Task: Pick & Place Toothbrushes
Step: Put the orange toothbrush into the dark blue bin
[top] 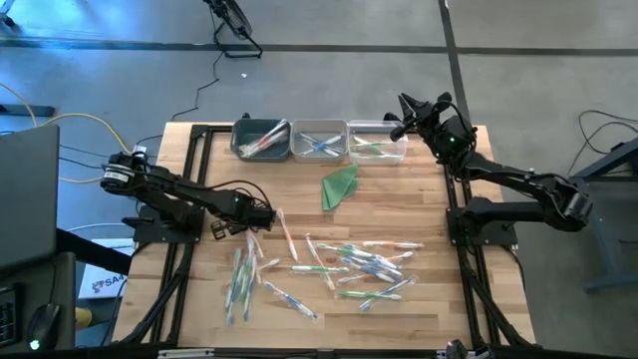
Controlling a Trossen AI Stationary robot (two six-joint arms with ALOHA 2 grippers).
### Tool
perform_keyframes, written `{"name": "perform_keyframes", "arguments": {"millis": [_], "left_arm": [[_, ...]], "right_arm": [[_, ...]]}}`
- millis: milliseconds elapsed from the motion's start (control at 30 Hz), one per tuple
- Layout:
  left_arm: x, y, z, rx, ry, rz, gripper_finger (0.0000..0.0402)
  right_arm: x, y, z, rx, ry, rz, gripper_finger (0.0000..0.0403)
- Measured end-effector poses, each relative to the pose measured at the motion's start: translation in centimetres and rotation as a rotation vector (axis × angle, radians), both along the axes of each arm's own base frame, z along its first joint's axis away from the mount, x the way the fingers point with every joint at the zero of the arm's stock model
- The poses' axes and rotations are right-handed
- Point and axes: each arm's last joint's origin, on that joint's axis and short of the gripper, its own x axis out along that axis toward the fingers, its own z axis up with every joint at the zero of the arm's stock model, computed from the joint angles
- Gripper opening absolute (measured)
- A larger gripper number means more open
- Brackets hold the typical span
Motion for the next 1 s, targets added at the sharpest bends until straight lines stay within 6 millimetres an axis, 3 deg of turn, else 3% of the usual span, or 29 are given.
{"name": "perform_keyframes", "arguments": {"millis": [200, 600, 1000], "left_arm": [[-0.1, 0.0, 0.1, 0.000, -0.005, -0.002, 0.0110], [0.3, 0.1, 0.1, 0.030, -0.043, -0.003, 0.0022], [0.9, 0.3, 0.6, 0.112, -0.136, -0.042, 0.0020]], "right_arm": [[0.0, 0.0, 0.0, 0.000, 0.000, 0.000, 0.0034], [0.0, 0.0, 0.0, 0.000, 0.000, 0.000, 0.0034], [0.0, 0.0, 0.0, 0.000, 0.000, 0.000, 0.0034]]}}
